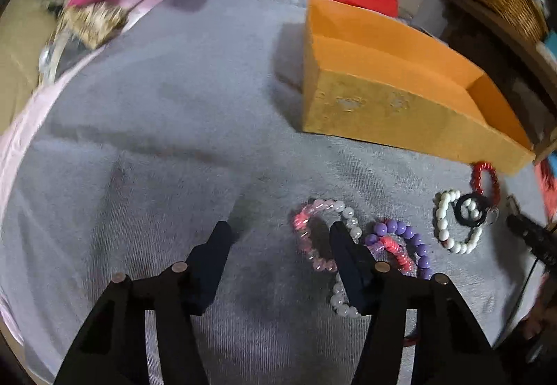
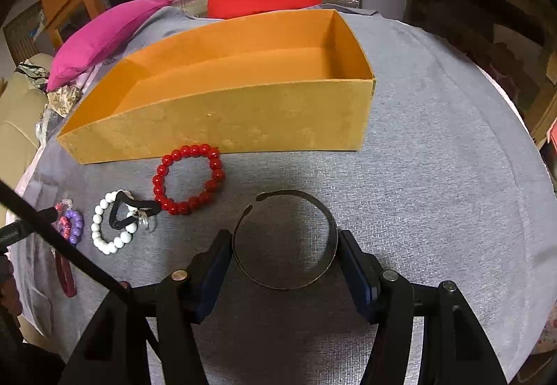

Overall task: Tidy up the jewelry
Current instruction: 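Grasp the pale pink bead bracelet with the left tool while the right holds the bangle, then carry the silver bangle and pink bracelet over the orange box with both tools, then open both tools to drop the bangle and pink bracelet into the box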

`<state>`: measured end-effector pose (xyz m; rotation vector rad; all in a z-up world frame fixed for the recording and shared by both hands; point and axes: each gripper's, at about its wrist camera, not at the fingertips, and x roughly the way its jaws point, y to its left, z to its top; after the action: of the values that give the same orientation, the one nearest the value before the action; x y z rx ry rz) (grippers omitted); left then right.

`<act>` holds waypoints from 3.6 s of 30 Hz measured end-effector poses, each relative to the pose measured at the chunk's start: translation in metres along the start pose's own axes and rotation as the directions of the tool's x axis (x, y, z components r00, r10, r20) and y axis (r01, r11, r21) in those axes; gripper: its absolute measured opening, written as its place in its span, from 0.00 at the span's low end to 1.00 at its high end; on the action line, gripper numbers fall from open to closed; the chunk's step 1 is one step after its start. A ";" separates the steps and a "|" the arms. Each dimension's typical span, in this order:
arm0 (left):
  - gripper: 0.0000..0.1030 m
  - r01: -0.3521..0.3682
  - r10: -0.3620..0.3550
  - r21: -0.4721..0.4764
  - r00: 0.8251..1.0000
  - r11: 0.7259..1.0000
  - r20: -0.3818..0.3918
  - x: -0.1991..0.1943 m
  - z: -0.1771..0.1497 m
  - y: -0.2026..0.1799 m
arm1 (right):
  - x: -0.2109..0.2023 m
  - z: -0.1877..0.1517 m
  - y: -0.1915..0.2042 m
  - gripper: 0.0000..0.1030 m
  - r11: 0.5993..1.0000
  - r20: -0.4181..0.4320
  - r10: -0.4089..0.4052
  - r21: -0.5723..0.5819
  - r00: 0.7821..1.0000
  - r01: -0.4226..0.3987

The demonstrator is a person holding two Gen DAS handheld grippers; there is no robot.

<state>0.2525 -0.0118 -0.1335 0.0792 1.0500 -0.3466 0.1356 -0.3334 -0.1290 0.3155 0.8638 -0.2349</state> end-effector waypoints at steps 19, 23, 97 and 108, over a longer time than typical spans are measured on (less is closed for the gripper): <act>0.10 0.025 -0.034 0.107 0.996 0.994 0.087 -0.019 0.005 -0.032 | -0.011 0.004 0.002 0.63 0.995 0.042 0.098 0.022 0.994 -0.099; 0.10 0.043 -0.058 0.110 0.990 0.993 0.132 -0.036 0.007 -0.035 | -0.024 0.006 0.005 0.63 0.985 0.099 0.169 0.007 0.981 -0.171; 0.49 -0.082 0.076 0.020 0.972 0.996 0.224 -0.048 0.071 -0.068 | 0.007 0.108 0.001 0.69 0.981 0.128 0.157 0.090 0.979 -0.169; 0.51 -0.050 0.053 -0.019 0.975 0.999 0.216 -0.086 0.001 -0.039 | -0.042 0.052 -0.010 0.69 0.940 0.134 0.306 0.115 0.943 -0.321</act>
<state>0.2016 -0.0282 -0.0550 0.0550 0.8325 -0.2939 0.1423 -0.3586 -0.0668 0.5562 0.6732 -0.0127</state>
